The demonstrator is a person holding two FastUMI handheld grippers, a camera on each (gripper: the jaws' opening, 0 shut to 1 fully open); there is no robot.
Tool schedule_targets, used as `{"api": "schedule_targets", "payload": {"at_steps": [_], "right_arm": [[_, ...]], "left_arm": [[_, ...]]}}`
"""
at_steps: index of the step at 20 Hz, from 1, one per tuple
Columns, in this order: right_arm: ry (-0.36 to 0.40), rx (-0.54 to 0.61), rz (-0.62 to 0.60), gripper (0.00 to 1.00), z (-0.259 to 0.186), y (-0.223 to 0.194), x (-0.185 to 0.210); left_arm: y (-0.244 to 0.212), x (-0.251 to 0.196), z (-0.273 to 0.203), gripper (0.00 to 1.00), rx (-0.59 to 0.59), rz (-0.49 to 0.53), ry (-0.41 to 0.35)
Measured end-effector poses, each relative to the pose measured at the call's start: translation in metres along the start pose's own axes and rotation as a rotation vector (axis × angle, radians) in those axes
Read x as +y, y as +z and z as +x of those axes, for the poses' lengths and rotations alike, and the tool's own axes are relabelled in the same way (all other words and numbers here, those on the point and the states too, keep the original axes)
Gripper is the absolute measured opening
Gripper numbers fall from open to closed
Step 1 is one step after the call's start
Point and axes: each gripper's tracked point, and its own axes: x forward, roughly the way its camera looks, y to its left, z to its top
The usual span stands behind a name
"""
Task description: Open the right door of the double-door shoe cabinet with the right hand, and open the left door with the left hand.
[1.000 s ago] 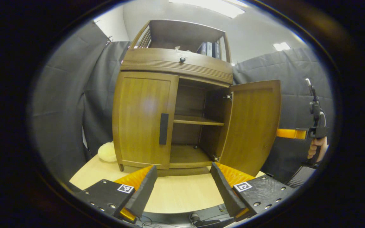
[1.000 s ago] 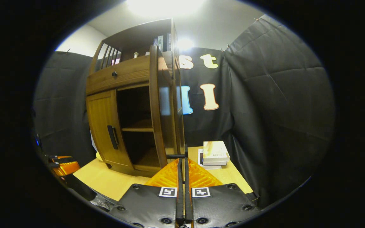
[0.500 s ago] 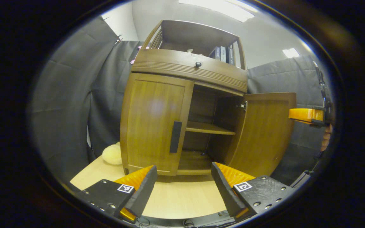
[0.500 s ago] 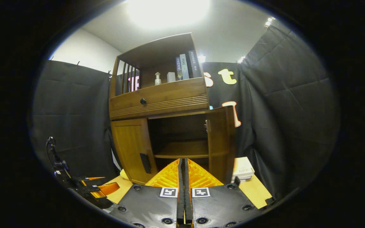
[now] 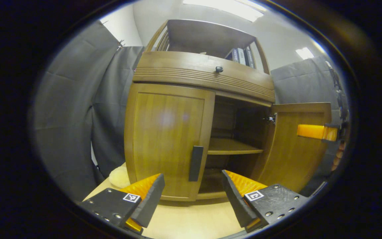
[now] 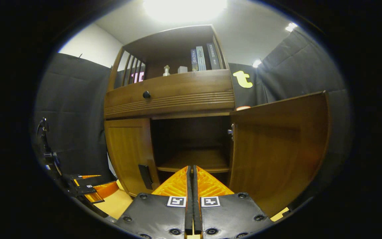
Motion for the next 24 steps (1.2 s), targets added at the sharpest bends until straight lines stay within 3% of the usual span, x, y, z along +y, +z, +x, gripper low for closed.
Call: {"api": "schedule_targets", "payload": {"at_steps": [1,6,9,10,11,13,14,16,21,23,24], "right_arm": [[-0.009,0.006,0.000,0.07,0.005,-0.005,-0.002],[-0.010,0.058,0.019,1.00,0.038,-0.037,0.000],[-0.011,0.051,0.002,0.93,0.038,-0.049,-0.006],[-0.011,0.048,-0.009,0.93,0.042,-0.048,-0.007],[-0.012,0.048,-0.018,0.93,0.046,-0.048,-0.008],[0.005,0.068,-0.026,0.93,0.052,-0.054,0.001],[0.011,0.084,-0.028,0.98,0.055,-0.060,0.001],[0.018,0.106,-0.033,0.93,0.061,-0.067,0.000],[0.024,0.134,-0.047,0.94,0.073,-0.078,0.001],[0.031,0.141,-0.044,0.94,0.076,-0.080,0.002],[0.032,0.142,-0.044,0.94,0.077,-0.080,0.002]], "left_arm": [[0.001,0.002,0.011,1.00,0.007,0.006,0.001],[0.012,0.000,0.057,1.00,0.007,0.065,0.003],[0.009,-0.004,0.083,1.00,0.023,0.080,0.005],[0.005,-0.005,0.090,0.94,0.030,0.083,0.009],[0.002,-0.005,0.098,1.00,0.038,0.086,0.017],[-0.002,-0.007,0.112,1.00,0.055,0.100,0.026],[0.000,-0.010,0.119,1.00,0.057,0.109,0.025],[0.002,-0.017,0.130,1.00,0.053,0.124,0.025],[-0.019,-0.021,0.161,0.99,0.101,0.081,0.010],[-0.025,-0.006,0.164,0.71,0.120,0.095,0.087],[-0.030,-0.006,0.164,0.63,0.135,0.088,0.092]]}}
